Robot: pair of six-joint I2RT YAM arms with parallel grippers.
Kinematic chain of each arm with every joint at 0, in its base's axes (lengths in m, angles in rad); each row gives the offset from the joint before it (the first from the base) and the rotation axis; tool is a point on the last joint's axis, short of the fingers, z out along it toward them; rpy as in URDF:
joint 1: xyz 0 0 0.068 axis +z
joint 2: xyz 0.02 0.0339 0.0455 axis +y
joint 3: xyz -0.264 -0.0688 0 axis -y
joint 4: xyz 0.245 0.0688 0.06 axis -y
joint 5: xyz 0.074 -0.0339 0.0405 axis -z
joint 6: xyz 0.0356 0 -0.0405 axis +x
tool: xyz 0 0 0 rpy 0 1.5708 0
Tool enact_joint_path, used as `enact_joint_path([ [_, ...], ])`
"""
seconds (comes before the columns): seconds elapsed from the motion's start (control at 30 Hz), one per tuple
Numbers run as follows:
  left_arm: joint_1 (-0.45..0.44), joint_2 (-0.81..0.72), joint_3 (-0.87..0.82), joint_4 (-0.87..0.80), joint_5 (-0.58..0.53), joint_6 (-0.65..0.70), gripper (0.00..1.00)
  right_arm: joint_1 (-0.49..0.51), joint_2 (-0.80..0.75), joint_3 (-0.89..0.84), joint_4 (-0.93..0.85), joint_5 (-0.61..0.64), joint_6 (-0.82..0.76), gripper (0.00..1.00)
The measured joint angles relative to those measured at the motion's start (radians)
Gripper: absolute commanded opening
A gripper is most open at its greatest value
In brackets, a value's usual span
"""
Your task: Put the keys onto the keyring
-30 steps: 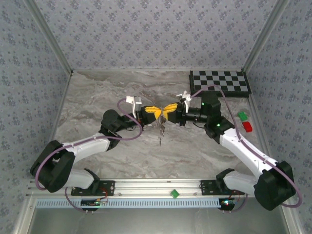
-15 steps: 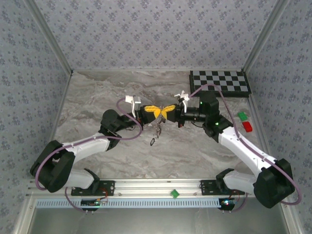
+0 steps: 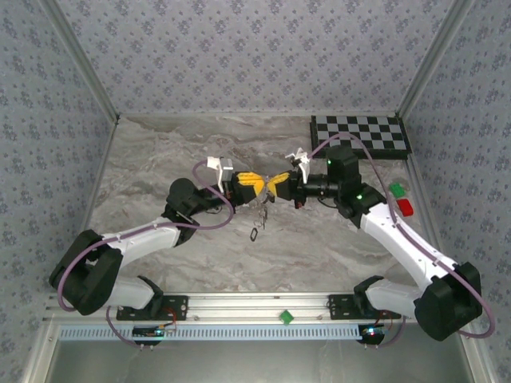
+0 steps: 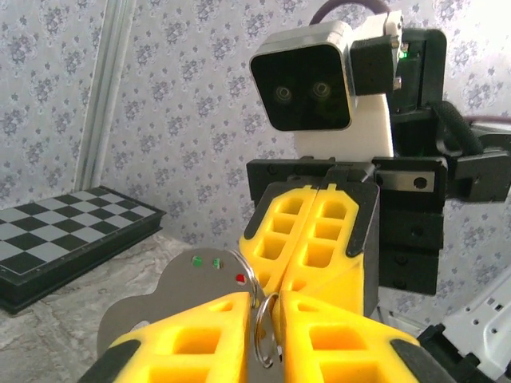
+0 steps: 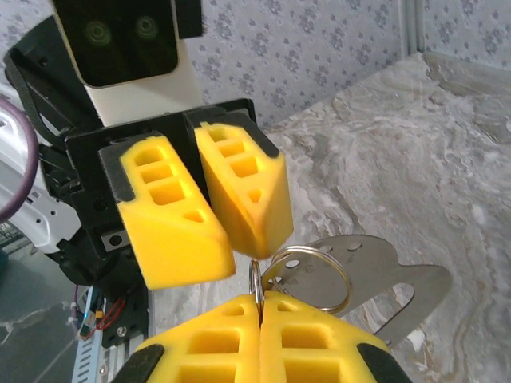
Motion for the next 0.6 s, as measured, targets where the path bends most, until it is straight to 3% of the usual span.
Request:
enact_joint_path([
  [0.6,0.060,-0.092,0.014,-0.201,0.045,0.123,0.29,0.052,0.153,0.435,-0.660,0.115,-0.257,0.00],
])
